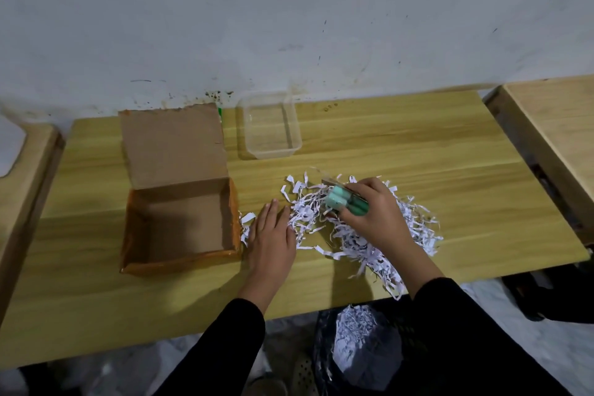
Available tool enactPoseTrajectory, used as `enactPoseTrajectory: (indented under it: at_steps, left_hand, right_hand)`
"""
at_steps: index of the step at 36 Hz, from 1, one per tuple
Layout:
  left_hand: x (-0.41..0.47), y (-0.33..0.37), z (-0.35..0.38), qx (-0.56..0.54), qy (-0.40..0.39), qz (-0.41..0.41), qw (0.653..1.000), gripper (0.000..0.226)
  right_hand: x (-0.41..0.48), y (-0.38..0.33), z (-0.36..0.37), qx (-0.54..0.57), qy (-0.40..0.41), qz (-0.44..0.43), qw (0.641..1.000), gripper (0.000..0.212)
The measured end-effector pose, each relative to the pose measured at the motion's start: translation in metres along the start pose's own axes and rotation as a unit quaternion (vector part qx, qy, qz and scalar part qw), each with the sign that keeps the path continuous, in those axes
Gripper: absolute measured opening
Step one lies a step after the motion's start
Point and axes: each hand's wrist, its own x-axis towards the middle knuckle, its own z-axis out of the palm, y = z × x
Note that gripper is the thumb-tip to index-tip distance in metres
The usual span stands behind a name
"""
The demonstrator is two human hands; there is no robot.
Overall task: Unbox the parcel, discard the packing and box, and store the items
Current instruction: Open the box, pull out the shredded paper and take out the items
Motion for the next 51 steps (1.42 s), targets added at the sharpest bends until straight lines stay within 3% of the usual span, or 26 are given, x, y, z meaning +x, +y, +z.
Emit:
enactPoseTrajectory:
  at_steps: [10, 19, 25, 33, 43, 46, 51]
  left_hand:
    - [0.001, 0.002, 0.002, 0.009, 0.021, 0.000, 1.000, 0.043]
    - [0.007, -0.006, 0.004, 0.055, -0.003, 0.023, 0.998, 0.067]
    - [0.010, -0.014, 0.010, 0.073, 0.000, 0.024, 0.997, 0.054]
    - [0.011, -0.016, 0.011, 0.083, -0.010, 0.018, 0.996, 0.053]
    - [0.012, -0.017, 0.010, 0.067, -0.010, 0.018, 0.998, 0.054]
    - [0.012, -0.017, 0.009, 0.062, -0.009, 0.020, 0.998, 0.054]
    - [0.011, -0.016, 0.008, 0.053, -0.004, 0.020, 0.998, 0.055]
  right_hand:
    - [0.003, 0.002, -0.005, 0.030, -0.019, 0.016, 0.999, 0.050]
    - [0.053, -0.015, -0.022, 0.117, 0.094, 0.016, 0.989, 0.044]
    - [0.102, -0.004, 0.007, 0.111, 0.069, 0.060, 0.990, 0.045]
    - [0.145, 0.004, 0.050, 0.094, 0.078, 0.123, 0.985, 0.040]
    - [0.124, -0.010, 0.038, 0.066, 0.077, 0.086, 0.991, 0.040]
    - [0.093, -0.011, 0.024, 0.092, 0.089, 0.063, 0.990, 0.027]
    - [0.035, -0.002, 0.016, 0.069, 0.017, -0.017, 0.997, 0.002]
